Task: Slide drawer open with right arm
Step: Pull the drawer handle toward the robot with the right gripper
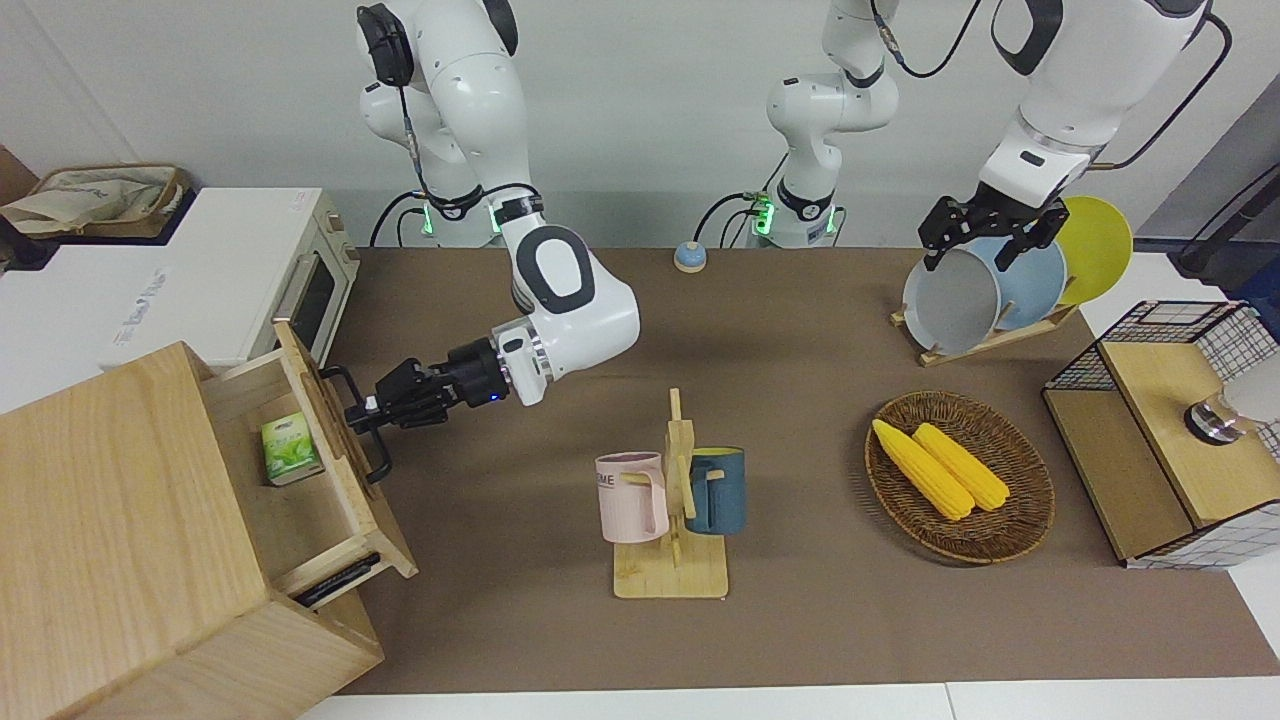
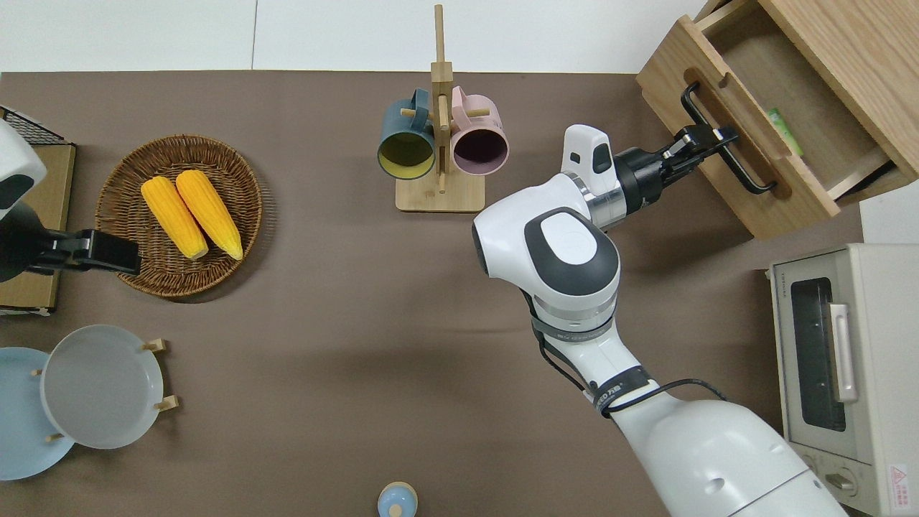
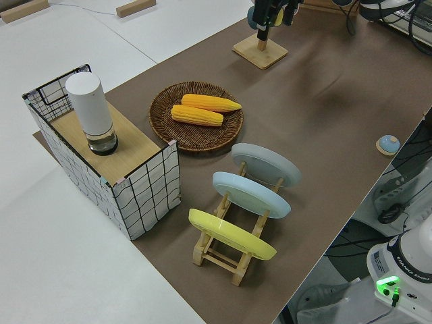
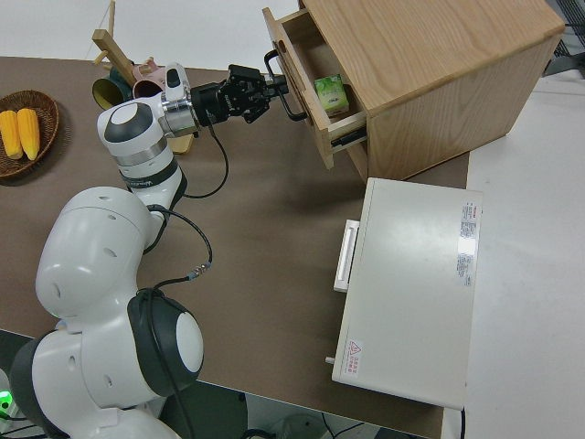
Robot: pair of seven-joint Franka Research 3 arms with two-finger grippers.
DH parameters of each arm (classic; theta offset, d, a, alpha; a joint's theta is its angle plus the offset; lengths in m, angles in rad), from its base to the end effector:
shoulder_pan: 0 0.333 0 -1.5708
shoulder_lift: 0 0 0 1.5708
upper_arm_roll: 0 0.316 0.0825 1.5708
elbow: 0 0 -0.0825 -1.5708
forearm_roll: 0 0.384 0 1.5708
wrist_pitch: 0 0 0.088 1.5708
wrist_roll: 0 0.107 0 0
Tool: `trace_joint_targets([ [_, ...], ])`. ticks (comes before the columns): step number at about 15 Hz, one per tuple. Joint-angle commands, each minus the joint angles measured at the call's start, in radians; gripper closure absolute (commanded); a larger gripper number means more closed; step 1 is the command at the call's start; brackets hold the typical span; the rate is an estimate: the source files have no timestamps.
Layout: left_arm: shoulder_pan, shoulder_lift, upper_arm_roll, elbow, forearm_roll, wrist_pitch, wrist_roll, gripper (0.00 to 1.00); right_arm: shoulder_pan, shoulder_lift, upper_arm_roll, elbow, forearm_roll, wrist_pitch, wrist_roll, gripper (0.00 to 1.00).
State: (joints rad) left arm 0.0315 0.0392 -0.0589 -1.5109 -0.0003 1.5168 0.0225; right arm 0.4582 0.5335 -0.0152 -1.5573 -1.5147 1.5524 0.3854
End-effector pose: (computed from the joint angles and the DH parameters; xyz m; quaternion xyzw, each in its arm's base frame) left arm 0.5612 -0.0147 0.6261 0.9995 -0.0249 -0.0166 0.0013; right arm 0.6580 0.1943 0.3968 0.6925 0.1905 0.0921 0.6896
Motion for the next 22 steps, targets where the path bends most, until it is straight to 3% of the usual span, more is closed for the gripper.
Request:
trace_joint_targets([
  [1, 0.005, 0.011, -0.007, 0.026, 0.017, -0.020, 0.010, 0.01, 0.077, 0.011, -0.005, 0.028, -0.035, -0.040, -0.091, 1.000],
  [9, 0.005, 0.011, -0.007, 0.024, 0.017, -0.020, 0.010, 0.01, 0.172, 0.011, -0.005, 0.039, -0.002, -0.159, -0.091, 1.000],
  [17, 0.005, 0.011, -0.007, 0.024, 0.017, -0.020, 0.010, 0.01, 0.240, 0.011, -0.014, 0.065, 0.048, -0.201, -0.091, 1.000],
  [22, 0.005, 0.011, -0.007, 0.024, 0.017, -0.020, 0.010, 0.01, 0.298, 0.011, -0.061, 0.071, 0.074, -0.209, -0.089, 1.000],
])
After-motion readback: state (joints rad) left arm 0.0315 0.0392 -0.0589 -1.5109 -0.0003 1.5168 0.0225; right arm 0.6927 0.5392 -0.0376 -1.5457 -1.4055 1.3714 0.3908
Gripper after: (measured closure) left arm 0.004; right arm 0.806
